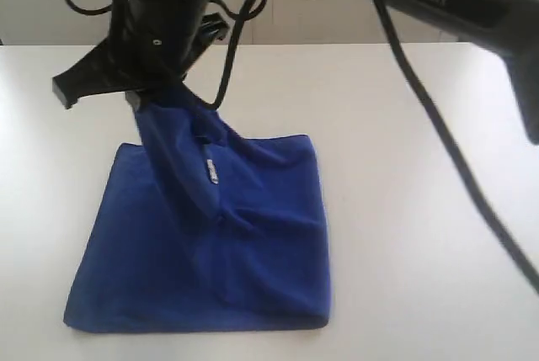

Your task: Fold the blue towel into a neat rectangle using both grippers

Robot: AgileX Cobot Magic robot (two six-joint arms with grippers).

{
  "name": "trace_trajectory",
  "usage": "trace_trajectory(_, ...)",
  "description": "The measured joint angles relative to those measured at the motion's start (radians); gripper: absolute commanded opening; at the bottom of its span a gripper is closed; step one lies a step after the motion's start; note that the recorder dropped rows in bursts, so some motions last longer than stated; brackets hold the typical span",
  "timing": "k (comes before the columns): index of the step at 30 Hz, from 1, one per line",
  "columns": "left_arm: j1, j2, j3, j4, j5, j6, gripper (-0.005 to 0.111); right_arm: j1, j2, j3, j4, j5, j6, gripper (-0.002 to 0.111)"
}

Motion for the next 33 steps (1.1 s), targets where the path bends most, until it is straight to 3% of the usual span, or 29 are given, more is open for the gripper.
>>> trace_trajectory(9,0.0,0.0,0.0,0.0,0.0,0.0,0.0,0.05,0.297,0.004,0.112,-0.167,-0.019,0.004)
trace_trajectory(12,0.0,0.0,0.0,0.0,0.0,0.0,0.0,0.05,0.325,0.006,0.121,-0.196,-0.019,0.021)
trace_trajectory(14,0.0,0.0,0.0,0.0,0.0,0.0,0.0,0.05,0.306,0.0,0.126,-0.19,-0.019,0.045)
trace_trajectory(15,0.0,0.0,0.0,0.0,0.0,0.0,0.0,0.045,0.272,-0.01,0.128,-0.158,-0.019,0.047)
trace_trajectory(19,0.0,0.0,0.0,0.0,0.0,0.0,0.0,-0.021,0.154,-0.025,0.13,-0.064,-0.044,0.042)
trace_trajectory(22,0.0,0.0,0.0,0.0,0.0,0.0,0.0,-0.128,0.135,-0.006,0.118,-0.006,-0.133,0.012)
trace_trajectory(24,0.0,0.0,0.0,0.0,0.0,0.0,0.0,-0.19,0.152,0.055,0.058,-0.002,-0.166,0.0)
trace_trajectory(28,0.0,0.0,0.0,0.0,0.0,0.0,0.0,-0.281,0.214,0.145,0.009,-0.068,-0.218,0.0)
trace_trajectory(33,0.0,0.0,0.0,0.0,0.0,0.0,0.0,-0.29,0.249,0.152,-0.014,-0.175,-0.316,0.0)
